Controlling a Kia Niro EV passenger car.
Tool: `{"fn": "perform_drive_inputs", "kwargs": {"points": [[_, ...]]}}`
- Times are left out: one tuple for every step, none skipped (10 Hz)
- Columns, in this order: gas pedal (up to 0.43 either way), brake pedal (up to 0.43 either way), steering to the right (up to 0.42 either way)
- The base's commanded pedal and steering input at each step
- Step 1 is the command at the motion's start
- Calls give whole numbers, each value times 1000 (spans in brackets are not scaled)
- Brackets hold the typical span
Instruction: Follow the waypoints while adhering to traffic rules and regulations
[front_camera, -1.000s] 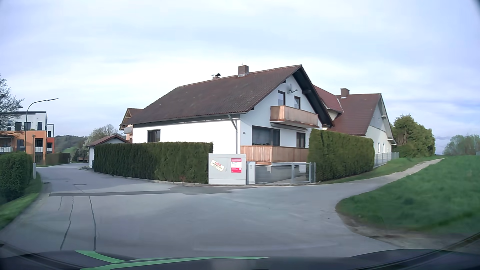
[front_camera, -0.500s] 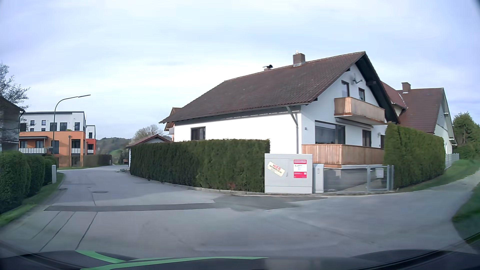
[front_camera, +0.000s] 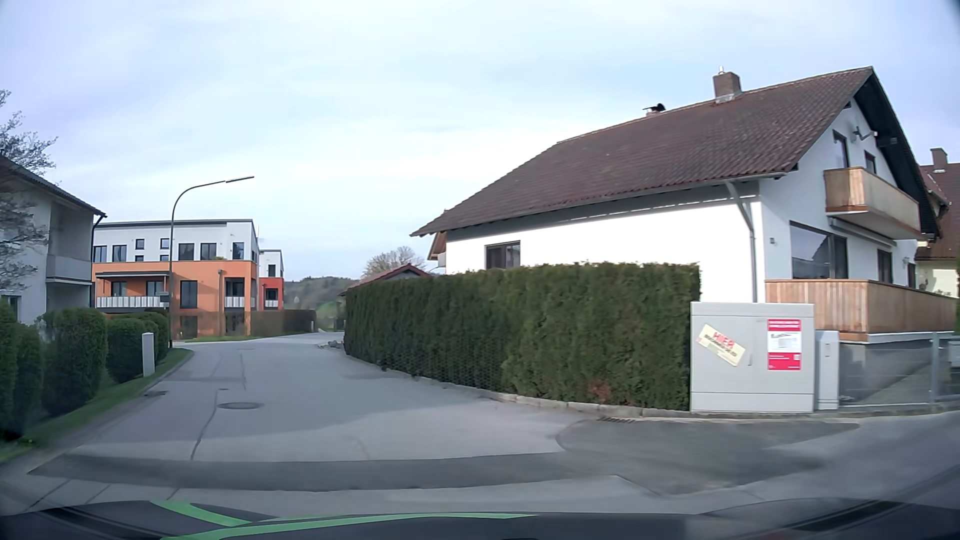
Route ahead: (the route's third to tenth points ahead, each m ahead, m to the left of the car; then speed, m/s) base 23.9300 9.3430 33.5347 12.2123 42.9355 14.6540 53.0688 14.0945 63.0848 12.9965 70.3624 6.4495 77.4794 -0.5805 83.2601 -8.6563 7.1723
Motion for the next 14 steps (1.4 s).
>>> {"fn": "perform_drive_inputs", "kwargs": {"points": [[79, 0, -213], [79, 0, -206], [87, 0, -200], [87, 0, -190], [98, 0, -180], [110, 0, -168], [118, 0, -156], [118, 0, -142], [130, 0, -130], [130, 0, -112], [130, 0, -92], [130, 0, -79], [130, 0, -67], [130, 0, -53]]}}
